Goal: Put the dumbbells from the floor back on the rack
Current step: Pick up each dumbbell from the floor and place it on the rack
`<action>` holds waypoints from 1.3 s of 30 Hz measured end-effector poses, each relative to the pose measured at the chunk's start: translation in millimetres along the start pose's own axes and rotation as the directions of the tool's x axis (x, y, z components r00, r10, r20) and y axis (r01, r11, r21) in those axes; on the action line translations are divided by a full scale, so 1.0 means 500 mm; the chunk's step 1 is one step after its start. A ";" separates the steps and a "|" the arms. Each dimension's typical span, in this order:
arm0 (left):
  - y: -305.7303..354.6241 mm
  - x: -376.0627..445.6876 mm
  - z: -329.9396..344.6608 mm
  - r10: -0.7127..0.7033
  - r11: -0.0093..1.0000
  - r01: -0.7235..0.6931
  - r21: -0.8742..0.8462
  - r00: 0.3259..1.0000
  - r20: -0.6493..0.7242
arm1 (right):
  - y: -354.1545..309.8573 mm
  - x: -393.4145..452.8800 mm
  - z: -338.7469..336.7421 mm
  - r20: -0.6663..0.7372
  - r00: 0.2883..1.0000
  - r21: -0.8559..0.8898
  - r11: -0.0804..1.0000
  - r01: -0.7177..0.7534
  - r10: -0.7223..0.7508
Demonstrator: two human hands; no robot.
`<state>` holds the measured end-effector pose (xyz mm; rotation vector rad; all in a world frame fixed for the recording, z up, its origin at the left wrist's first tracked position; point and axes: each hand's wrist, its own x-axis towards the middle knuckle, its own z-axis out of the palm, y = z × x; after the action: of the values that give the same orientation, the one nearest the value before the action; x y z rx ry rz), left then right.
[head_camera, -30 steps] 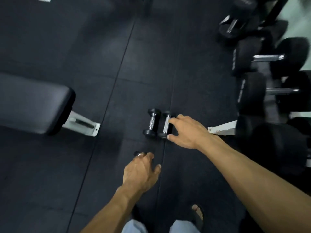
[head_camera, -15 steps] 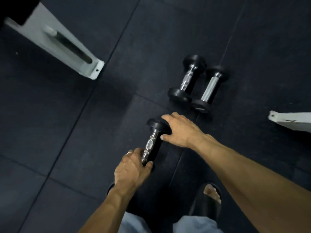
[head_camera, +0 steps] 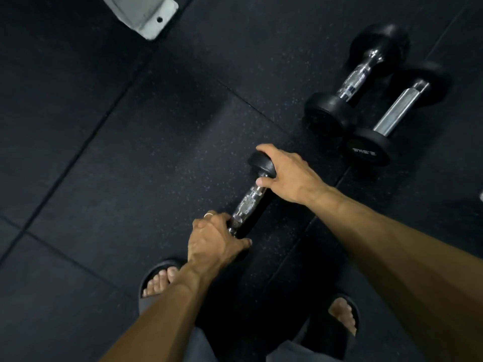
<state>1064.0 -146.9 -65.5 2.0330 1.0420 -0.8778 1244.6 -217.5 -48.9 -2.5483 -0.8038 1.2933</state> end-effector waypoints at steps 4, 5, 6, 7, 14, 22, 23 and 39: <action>0.011 0.015 0.000 -0.104 0.995 0.104 -0.009 0.994 -0.032 | -0.003 -0.002 0.001 -0.017 1.000 0.013 1.000 0.005 -0.005; 0.012 0.013 -0.001 -0.118 0.993 0.118 -0.012 0.993 -0.030 | -0.004 -0.006 0.001 -0.020 1.000 0.022 1.000 0.001 0.000; 0.016 0.009 -0.002 -0.127 0.992 0.127 -0.014 0.991 -0.032 | -0.004 -0.011 -0.001 -0.025 1.000 0.031 1.000 -0.003 0.004; 0.021 0.004 -0.005 -0.133 0.991 0.133 -0.016 0.990 -0.035 | -0.004 -0.018 -0.006 -0.034 0.999 0.040 0.999 -0.007 0.009; 0.123 -0.093 -0.085 -0.080 0.994 0.076 -0.073 0.995 -0.056 | -0.006 -0.116 -0.141 -0.122 0.992 0.068 0.998 -0.019 0.027; 0.312 -0.308 -0.268 0.105 0.994 -0.102 0.027 0.983 -0.148 | -0.038 -0.341 -0.413 -0.256 0.964 0.140 0.990 -0.034 0.069; 0.340 -0.340 -0.293 0.135 0.991 -0.131 0.040 0.978 -0.162 | -0.043 -0.379 -0.454 -0.273 0.959 0.151 0.988 -0.034 0.075; 0.833 -0.829 -0.542 0.566 0.818 -0.552 0.162 0.722 -0.398 | -0.006 -0.970 -1.025 -0.666 0.740 0.161 0.987 0.019 0.094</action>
<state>1301.6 -280.5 521.2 2.4349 0.5402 -0.1186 1416.2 -430.8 601.3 -2.6054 -0.4613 0.3257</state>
